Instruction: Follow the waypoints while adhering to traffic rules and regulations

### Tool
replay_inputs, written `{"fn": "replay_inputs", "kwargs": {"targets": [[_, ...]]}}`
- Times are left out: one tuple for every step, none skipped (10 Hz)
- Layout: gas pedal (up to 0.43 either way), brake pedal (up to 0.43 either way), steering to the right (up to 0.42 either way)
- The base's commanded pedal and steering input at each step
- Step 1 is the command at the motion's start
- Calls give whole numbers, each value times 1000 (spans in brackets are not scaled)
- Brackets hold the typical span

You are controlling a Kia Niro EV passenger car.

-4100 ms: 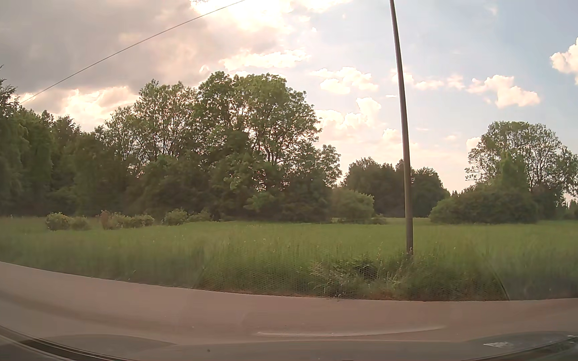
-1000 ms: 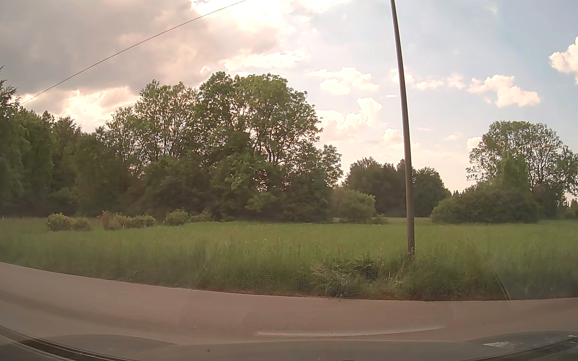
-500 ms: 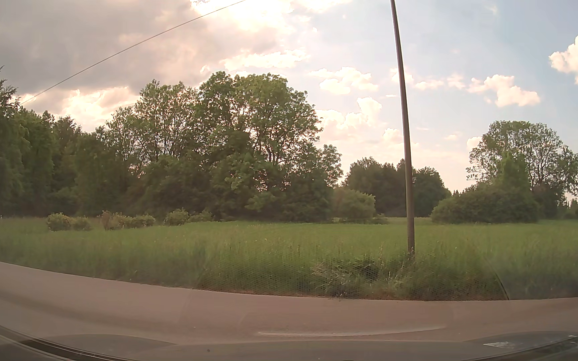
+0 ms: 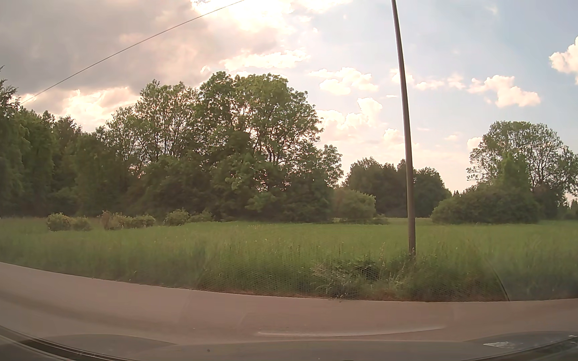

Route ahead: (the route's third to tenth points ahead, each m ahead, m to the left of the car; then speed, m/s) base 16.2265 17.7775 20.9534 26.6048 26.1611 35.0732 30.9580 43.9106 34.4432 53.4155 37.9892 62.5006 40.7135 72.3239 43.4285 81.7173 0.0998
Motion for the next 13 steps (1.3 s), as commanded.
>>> {"fn": "replay_inputs", "kwargs": {"targets": [[0, 24, -26], [0, 24, -26], [0, 24, -25], [0, 30, -24], [0, 43, -23], [0, 43, -23], [0, 49, -23], [0, 61, -24], [0, 67, -25], [0, 67, -28], [0, 67, -30], [0, 67, -33], [0, 67, -39]]}}
